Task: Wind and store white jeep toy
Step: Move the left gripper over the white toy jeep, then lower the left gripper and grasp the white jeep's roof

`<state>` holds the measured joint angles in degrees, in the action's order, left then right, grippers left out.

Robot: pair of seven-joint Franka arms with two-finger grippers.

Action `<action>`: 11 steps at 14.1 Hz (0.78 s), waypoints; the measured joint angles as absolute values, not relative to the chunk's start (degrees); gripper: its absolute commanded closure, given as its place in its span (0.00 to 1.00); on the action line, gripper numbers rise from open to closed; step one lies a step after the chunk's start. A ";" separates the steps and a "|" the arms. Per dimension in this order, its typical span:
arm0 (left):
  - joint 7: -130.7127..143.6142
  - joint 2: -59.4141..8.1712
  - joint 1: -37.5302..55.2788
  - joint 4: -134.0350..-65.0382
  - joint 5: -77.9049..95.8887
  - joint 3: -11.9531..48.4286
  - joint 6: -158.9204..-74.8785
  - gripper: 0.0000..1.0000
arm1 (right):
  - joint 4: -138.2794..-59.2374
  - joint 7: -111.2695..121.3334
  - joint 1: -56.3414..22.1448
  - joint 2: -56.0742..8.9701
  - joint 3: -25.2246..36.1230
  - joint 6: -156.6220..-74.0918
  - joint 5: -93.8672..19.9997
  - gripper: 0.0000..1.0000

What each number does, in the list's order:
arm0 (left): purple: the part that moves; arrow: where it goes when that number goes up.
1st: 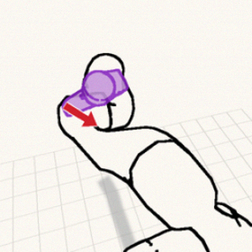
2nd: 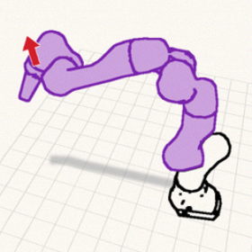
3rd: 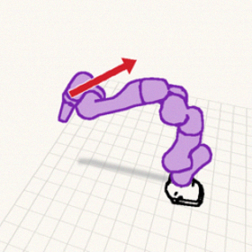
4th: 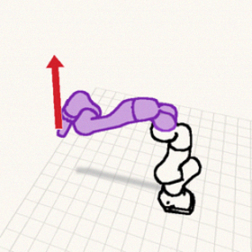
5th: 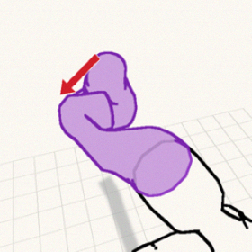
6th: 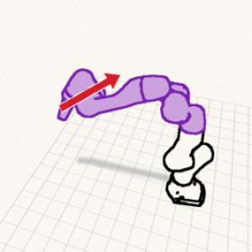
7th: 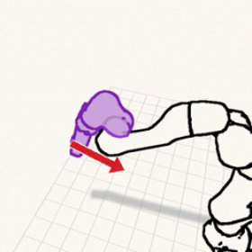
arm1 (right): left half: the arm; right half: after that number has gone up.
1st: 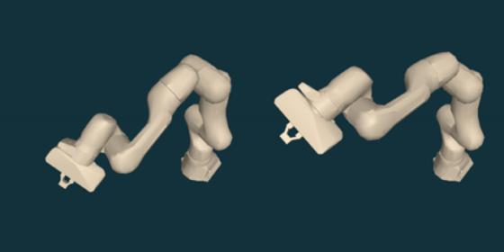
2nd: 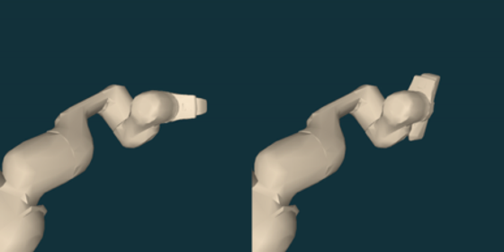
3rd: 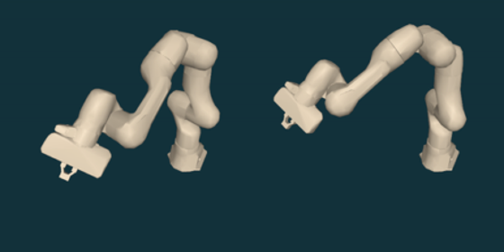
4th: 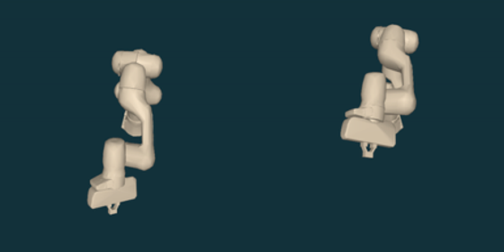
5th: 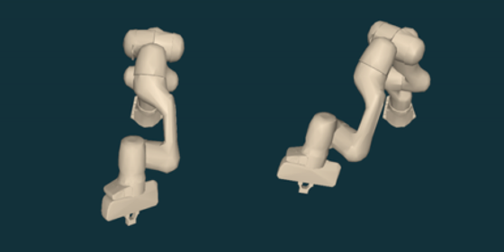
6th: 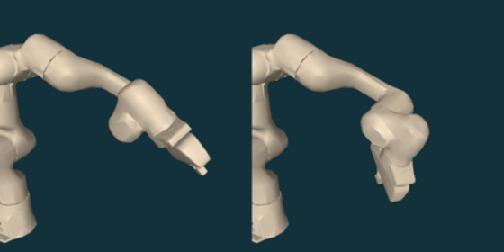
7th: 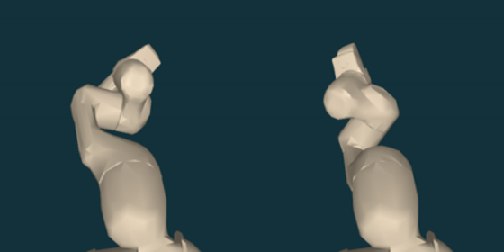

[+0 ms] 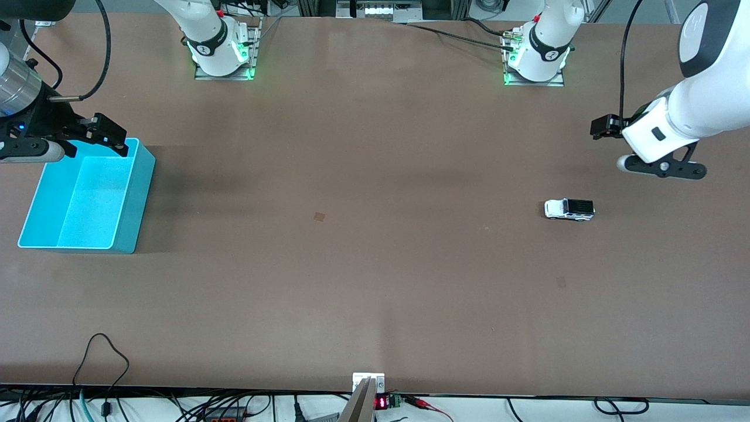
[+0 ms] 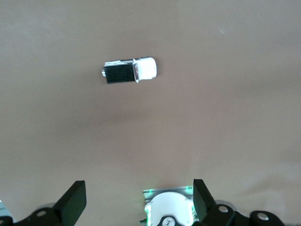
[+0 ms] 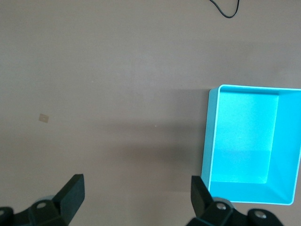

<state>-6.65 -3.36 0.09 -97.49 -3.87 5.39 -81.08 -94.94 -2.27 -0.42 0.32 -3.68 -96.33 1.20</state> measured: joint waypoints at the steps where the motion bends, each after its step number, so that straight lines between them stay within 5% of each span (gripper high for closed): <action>1: -10.86 -3.68 0.03 -97.50 -3.87 5.35 -80.80 0.00 | -94.93 -2.27 -0.42 0.32 -3.68 -96.33 1.20 0.00; 7: -34.93 -6.79 -1.75 -97.84 -4.45 5.17 -82.01 0.00 | -94.81 -2.27 -0.41 0.33 -3.67 -96.33 1.20 0.00; 11: -50.52 -8.00 -3.92 -103.04 -6.92 5.11 -90.09 0.00 | -94.79 -2.27 -0.40 0.33 -3.67 -96.33 1.20 0.00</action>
<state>-50.52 -8.00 -3.92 -103.04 -6.92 5.11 -90.09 -94.79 -2.27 -0.40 0.33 -3.67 -96.33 1.20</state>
